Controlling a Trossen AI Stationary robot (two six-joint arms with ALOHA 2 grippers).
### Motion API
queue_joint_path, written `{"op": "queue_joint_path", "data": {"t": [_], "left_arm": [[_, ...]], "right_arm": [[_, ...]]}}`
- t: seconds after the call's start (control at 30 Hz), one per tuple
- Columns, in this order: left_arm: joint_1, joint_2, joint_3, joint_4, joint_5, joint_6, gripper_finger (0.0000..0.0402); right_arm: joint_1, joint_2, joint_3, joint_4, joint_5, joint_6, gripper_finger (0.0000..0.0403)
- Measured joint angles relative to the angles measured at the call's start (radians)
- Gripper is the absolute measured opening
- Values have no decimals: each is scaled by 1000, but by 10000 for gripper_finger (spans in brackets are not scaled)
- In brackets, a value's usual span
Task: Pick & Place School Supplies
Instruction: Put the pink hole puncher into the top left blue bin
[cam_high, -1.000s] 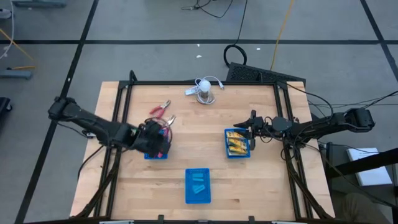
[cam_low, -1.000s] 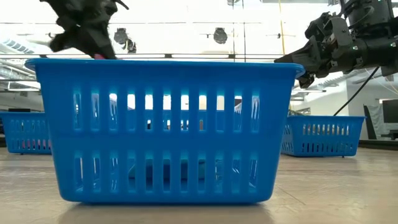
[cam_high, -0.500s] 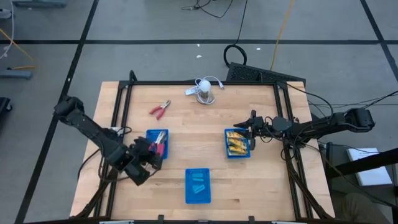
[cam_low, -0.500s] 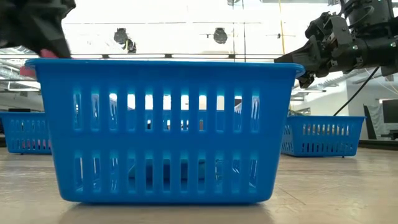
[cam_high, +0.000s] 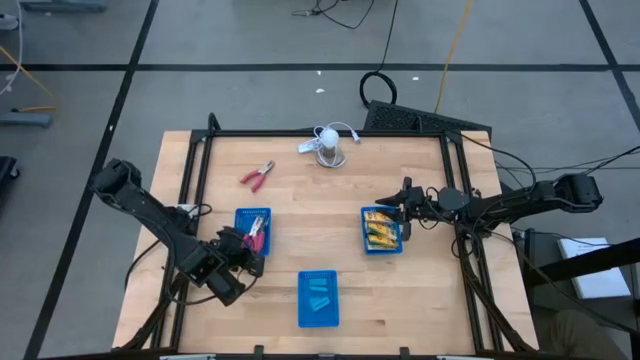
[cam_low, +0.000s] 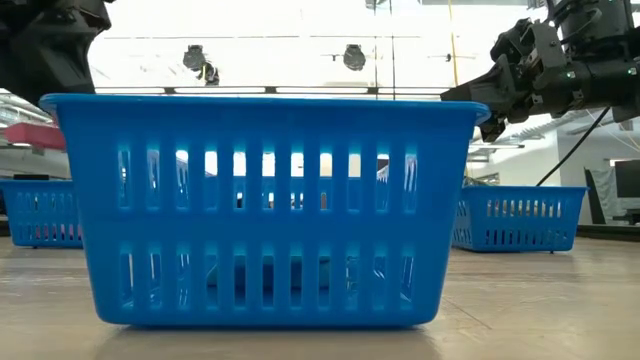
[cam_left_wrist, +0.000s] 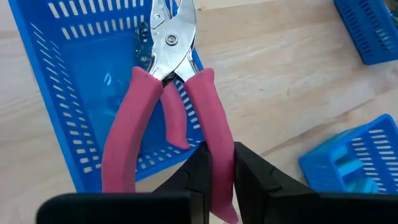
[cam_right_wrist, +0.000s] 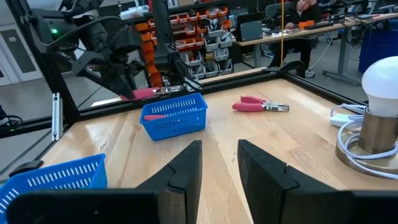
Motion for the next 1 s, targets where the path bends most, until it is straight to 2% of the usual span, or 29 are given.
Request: {"op": "queue_joint_path", "data": {"t": [0.2, 0.5, 0.77, 1.0], "left_arm": [[38, 12, -16, 8, 15, 27, 43], [119, 12, -141, 161, 98, 132, 43], [159, 11, -166, 235, 114, 204, 44], [179, 11, -167, 229, 117, 235, 73]], "right_arm": [[0, 0, 0, 0, 0, 0, 93], [0, 0, 0, 0, 0, 0, 93], [0, 0, 0, 0, 0, 0, 93], [0, 0, 0, 0, 0, 0, 93]]}}
